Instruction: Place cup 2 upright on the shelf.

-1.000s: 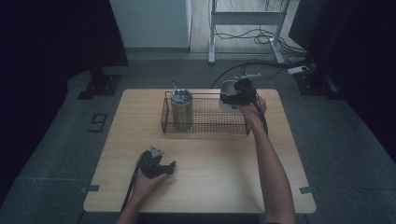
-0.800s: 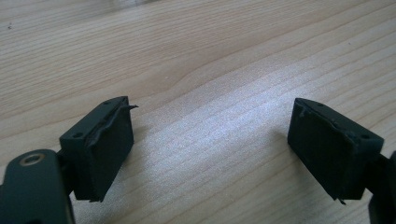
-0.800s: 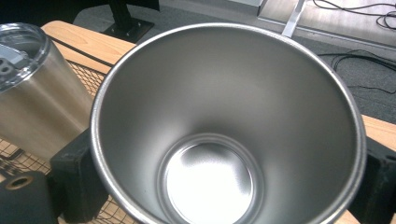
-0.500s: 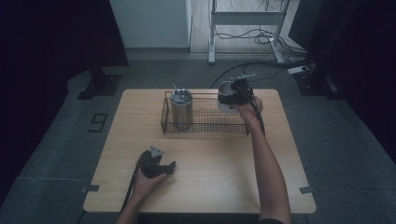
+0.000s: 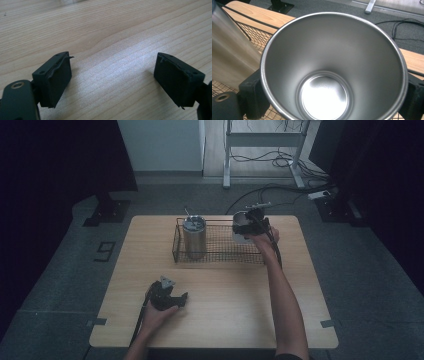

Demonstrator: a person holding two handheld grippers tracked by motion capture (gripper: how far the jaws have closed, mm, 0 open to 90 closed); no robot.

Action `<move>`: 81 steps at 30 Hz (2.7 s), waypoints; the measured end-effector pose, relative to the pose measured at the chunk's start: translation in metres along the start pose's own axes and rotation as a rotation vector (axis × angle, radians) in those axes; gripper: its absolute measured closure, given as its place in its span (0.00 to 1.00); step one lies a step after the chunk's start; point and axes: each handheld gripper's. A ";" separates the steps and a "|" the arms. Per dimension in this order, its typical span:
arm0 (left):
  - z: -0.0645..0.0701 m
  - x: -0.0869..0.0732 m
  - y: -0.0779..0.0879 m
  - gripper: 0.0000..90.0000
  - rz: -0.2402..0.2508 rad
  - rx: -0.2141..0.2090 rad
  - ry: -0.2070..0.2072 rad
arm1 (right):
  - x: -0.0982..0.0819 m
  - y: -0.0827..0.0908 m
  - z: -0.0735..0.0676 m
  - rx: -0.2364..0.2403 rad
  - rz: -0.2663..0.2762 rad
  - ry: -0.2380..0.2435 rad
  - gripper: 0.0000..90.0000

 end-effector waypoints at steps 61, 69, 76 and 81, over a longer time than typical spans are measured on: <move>0.000 0.000 -0.001 0.16 0.001 0.006 0.000 | -0.035 -0.039 0.005 -0.098 -0.175 0.026 0.07; 0.000 0.000 -0.001 0.16 -0.001 0.007 -0.004 | -0.035 -0.033 0.005 -0.078 -0.166 0.007 0.03; 0.000 0.000 -0.001 0.16 0.000 0.007 -0.003 | -0.025 -0.014 0.003 -0.057 -0.048 -0.025 0.00; 0.000 0.000 0.000 0.16 -0.002 0.007 -0.005 | -0.024 0.004 -0.001 -0.065 0.054 -0.029 0.03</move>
Point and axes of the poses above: each handheld gripper's, and its own axes: y roughly backward along the jaws, x roughly out of its top, z roughly to its right, and after that the axes turned 4 degrees about -y, right-handed
